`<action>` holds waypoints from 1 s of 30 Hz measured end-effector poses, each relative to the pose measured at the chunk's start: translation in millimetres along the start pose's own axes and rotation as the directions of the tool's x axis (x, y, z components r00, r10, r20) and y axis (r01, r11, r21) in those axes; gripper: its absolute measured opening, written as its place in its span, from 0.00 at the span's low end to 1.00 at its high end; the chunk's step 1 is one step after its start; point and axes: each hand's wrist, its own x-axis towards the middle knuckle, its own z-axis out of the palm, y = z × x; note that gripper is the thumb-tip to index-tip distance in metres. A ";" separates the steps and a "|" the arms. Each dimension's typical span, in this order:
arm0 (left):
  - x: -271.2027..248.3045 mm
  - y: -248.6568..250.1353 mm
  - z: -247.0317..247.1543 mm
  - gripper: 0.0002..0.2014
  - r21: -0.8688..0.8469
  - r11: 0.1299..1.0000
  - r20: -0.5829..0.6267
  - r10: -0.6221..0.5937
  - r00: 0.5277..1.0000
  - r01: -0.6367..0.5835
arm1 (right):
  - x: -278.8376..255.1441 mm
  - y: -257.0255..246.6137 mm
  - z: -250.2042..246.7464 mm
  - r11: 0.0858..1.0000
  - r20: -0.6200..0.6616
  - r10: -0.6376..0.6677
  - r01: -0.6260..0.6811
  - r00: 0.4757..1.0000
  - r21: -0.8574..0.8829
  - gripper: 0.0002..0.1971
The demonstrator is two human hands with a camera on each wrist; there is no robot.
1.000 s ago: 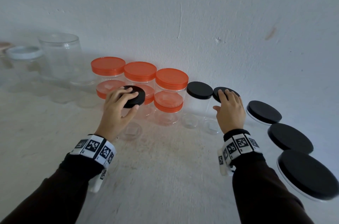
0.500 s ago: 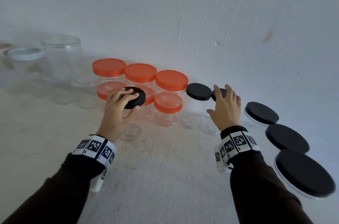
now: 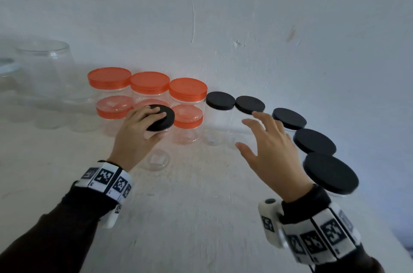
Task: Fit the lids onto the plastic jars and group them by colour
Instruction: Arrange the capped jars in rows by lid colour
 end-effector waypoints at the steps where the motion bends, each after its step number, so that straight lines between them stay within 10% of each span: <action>1: -0.1 6.5 3.3 0.21 -0.025 1.000 0.019 0.018 1.000 -0.017 | -6.3 5.4 -1.8 1.000 -0.004 0.021 -0.021 1.000 -0.009 0.23; 18: 28.2 66.0 71.0 0.30 -0.292 0.947 0.279 0.218 0.935 -0.134 | -86.1 75.2 -18.4 0.936 -0.130 0.317 -0.332 0.939 -0.114 0.19; 30: 36.9 70.3 92.7 0.32 -0.324 0.935 0.260 0.238 0.936 -0.148 | -85.9 63.1 -1.4 0.994 -0.262 0.049 -0.072 0.964 -0.077 0.20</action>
